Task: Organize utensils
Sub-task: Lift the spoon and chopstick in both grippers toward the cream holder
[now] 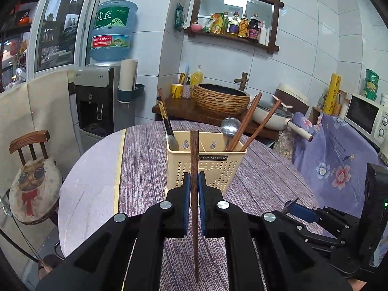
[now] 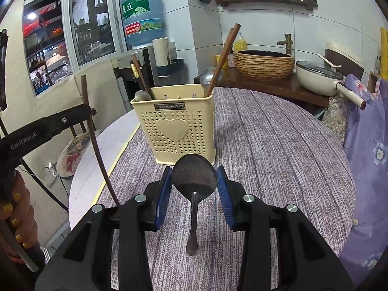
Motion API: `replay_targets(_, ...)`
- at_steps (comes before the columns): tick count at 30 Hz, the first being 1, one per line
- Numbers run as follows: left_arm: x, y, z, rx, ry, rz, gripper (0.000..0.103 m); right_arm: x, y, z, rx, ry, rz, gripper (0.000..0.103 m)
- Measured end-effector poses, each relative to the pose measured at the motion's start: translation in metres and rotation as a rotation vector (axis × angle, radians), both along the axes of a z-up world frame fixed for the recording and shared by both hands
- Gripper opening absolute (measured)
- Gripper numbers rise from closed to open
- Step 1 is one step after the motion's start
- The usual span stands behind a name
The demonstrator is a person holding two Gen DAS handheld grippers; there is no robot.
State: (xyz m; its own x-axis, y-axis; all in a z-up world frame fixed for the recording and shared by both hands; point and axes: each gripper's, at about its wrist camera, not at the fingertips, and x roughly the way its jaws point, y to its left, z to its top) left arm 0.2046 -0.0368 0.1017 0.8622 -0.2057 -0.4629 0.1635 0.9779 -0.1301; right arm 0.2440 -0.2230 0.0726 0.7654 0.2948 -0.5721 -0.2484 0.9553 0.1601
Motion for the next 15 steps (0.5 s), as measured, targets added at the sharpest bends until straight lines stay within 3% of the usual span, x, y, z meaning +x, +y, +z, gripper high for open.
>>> replay_targets(8,0.0,0.002,0.018,0.0,-0.035,-0.011,0.007,0.01,0.019,0.022,0.002,-0.043,0.052,0.038)
replay_targets(15,0.016,0.011,0.07,-0.03,-0.108,-0.002,0.007,0.037,0.032,0.072,0.015,-0.124,0.057,0.038)
